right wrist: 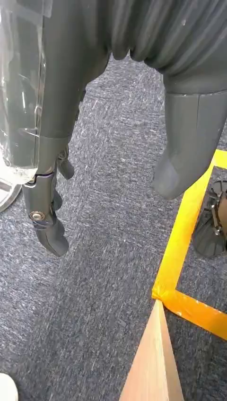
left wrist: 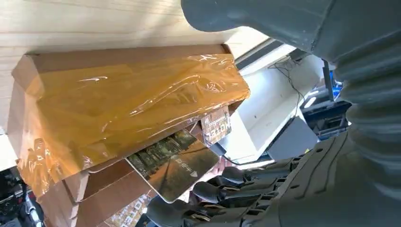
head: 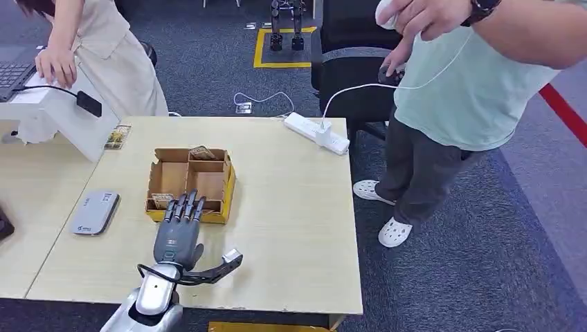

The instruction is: Pass the card to the sensor for recognition and then transmit it.

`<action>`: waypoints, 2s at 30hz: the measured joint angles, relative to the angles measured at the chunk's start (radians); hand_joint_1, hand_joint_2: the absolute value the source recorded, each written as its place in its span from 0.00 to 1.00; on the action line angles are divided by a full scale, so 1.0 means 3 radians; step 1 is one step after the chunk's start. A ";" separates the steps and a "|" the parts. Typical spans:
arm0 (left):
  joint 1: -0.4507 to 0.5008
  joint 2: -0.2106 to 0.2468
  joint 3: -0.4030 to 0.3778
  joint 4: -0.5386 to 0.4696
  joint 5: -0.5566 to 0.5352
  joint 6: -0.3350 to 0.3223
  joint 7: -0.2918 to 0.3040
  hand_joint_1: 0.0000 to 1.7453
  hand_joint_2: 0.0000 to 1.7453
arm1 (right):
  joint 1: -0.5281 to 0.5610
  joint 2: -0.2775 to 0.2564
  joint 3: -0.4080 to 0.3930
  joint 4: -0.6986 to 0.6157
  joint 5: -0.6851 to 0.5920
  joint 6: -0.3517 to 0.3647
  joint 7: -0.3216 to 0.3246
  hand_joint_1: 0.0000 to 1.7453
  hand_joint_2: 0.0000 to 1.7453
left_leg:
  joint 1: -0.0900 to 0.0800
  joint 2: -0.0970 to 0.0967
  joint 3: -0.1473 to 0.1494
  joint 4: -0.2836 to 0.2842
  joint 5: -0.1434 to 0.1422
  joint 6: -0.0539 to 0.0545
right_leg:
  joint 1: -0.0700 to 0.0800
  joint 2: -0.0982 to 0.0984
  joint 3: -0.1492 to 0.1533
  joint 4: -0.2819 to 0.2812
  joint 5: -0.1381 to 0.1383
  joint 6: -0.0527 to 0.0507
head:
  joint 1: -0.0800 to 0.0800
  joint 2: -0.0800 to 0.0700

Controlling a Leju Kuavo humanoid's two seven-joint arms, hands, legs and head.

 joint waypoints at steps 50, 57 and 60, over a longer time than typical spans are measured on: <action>-0.0025 -0.0038 0.0170 -0.0215 0.0795 0.0223 -0.0481 0.00 1.00 | 0.0033 0.0001 -0.0066 0.0000 -0.0031 -0.0047 -0.0024 0.00 1.00 | 0.0000 -0.0001 0.0000 0.0000 0.0000 0.0000 | 0.0000 0.0000 0.0000 0.0001 0.0000 0.0000 | 0.0000 0.0000; -0.0026 -0.0076 0.0160 -0.0203 0.0725 0.0206 -0.0453 1.00 1.00 | 0.0030 0.0001 -0.0067 0.0000 -0.0012 -0.0046 -0.0024 0.00 1.00 | 0.0000 -0.0001 0.0000 0.0000 0.0000 0.0000 | 0.0000 0.0000 0.0000 0.0001 0.0000 0.0000 | 0.0000 0.0000; -0.0025 -0.0076 0.0160 -0.0198 0.0725 0.0202 -0.0426 1.00 1.00 | 0.0030 0.0001 -0.0067 0.0000 -0.0008 -0.0046 -0.0024 0.00 1.00 | 0.0000 -0.0001 0.0000 0.0000 0.0000 0.0000 | 0.0000 0.0000 0.0000 0.0001 0.0000 0.0000 | 0.0000 0.0000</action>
